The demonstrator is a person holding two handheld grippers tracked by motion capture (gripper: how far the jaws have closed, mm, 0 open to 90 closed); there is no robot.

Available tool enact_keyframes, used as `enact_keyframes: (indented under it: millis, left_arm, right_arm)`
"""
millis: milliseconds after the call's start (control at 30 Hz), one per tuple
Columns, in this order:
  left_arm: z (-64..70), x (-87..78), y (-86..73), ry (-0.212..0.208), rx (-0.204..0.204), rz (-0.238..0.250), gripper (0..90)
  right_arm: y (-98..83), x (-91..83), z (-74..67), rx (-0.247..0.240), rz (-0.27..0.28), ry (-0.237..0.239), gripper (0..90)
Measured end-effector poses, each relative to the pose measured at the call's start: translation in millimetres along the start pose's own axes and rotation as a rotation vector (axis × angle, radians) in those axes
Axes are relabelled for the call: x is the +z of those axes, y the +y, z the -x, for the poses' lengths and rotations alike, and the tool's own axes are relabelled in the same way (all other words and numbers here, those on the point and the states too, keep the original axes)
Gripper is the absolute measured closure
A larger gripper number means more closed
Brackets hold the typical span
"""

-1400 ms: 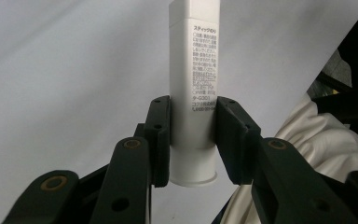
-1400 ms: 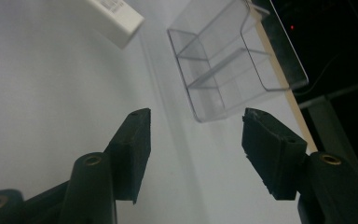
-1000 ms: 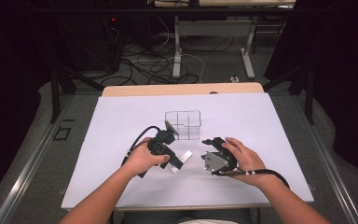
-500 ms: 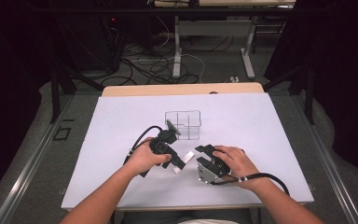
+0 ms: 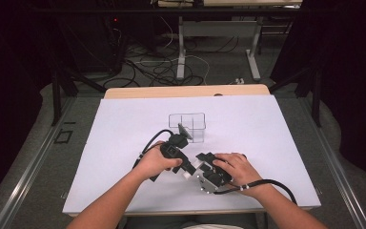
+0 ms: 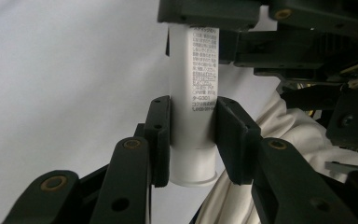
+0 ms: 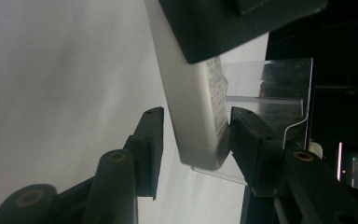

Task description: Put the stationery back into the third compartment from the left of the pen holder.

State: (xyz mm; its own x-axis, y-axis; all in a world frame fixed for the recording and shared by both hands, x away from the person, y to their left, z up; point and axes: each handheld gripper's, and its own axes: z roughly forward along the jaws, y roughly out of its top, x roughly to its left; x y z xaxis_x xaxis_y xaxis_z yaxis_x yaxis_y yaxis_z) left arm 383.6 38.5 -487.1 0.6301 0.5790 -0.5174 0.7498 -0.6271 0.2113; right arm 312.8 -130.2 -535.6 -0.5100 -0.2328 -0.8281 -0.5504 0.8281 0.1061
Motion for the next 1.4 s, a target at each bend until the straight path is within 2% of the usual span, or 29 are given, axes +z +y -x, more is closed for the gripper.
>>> enact_keyframes:
  millis: [133, 300, 333, 367, 433, 533, 700, 967, 1100, 1233, 1367, 1400]
  left_arm:
    - [2.3, 3.4, 2.6, -0.001, 0.004, -0.009, 67.5]
    - [1.9, 5.5, 4.0, 0.0, 0.0, -0.015, 67.5]
    - [2.0, 5.5, 4.1, -0.001, -0.001, -0.014, 67.5]
    - [2.1, 5.8, 4.2, -0.002, 0.0, -0.014, 67.5]
    - [2.5, 6.0, 4.1, -0.002, 0.0, -0.016, 67.5]
    - [2.6, 6.4, 4.2, 0.001, -0.001, -0.014, 67.5]
    - [2.4, 6.5, 4.1, 0.002, 0.002, -0.014, 67.4]
    - [2.3, 6.5, 3.9, -0.003, -0.009, -0.007, 66.6]
    - [2.6, 6.0, 3.5, -0.022, -0.019, 0.012, 57.8]
    - [1.3, 2.6, 2.1, -0.032, -0.026, 0.039, 54.1]
    - [-1.2, -2.7, -0.6, -0.035, -0.043, 0.072, 50.9]
    - [-1.8, -4.1, -1.6, -0.033, -0.047, 0.08, 50.4]
  right_arm:
    - [1.3, 0.9, -2.0, -0.028, 0.008, -0.008, 57.5]
    - [3.5, 0.8, -3.2, -0.064, 0.005, 0.006, 60.6]
    - [3.6, 1.4, -5.3, -0.06, 0.012, -0.017, 61.4]
    - [4.2, 1.1, -4.3, -0.072, 0.004, 0.007, 62.1]
    - [4.9, 0.9, -4.7, -0.081, 0.004, 0.009, 63.2]
    - [5.2, 0.9, -6.6, -0.072, -0.006, 0.01, 64.2]
    - [5.9, 1.7, -7.1, -0.098, -0.007, 0.012, 65.7]
    - [5.2, 1.7, -7.4, -0.095, -0.007, 0.014, 66.0]
    - [5.1, 2.0, -7.2, -0.1, -0.008, 0.014, 66.1]
    - [4.2, 2.3, -8.4, -0.081, -0.019, 0.016, 66.1]
    - [4.2, 2.6, -7.4, -0.102, -0.028, 0.027, 66.1]
    - [3.7, 2.8, -9.1, -0.082, -0.025, 0.017, 66.2]
